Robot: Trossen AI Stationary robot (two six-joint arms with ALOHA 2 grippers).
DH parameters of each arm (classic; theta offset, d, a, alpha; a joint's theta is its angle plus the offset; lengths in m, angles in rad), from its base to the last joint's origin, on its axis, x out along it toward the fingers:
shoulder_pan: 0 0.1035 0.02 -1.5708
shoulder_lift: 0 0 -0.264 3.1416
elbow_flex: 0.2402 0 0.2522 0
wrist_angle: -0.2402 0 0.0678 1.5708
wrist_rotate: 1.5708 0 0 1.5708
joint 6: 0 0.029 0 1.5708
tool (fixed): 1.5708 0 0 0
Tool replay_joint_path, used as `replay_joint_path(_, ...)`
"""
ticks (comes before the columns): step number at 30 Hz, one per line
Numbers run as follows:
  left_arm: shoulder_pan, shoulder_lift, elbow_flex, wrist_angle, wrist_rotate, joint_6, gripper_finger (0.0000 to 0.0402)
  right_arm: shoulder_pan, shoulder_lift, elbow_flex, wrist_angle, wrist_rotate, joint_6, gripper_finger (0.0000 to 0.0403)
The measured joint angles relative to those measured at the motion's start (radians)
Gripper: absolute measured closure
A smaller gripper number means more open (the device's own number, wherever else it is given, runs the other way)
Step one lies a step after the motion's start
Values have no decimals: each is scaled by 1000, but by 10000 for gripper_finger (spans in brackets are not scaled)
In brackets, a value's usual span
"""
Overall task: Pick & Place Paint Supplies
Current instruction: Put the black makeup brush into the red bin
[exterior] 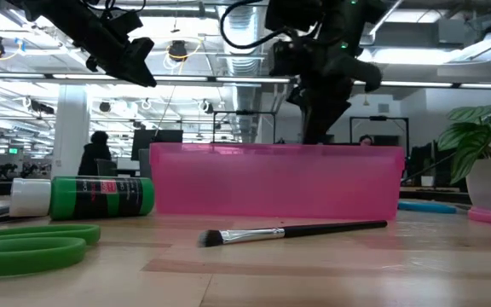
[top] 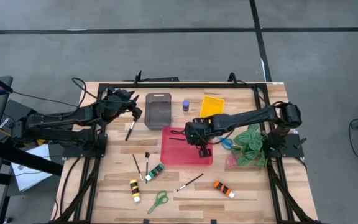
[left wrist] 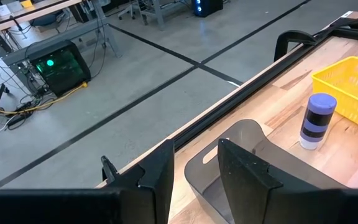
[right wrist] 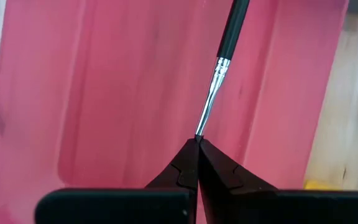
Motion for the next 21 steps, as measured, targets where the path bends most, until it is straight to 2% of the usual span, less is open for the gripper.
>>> replay_joint_path(12,0,0,0,0,0,0,284,-3,2,13,-52,3,29,400)
replay_joint_path(21,0,0,0,0,0,0,284,-19,3,12,-57,7,73,341)
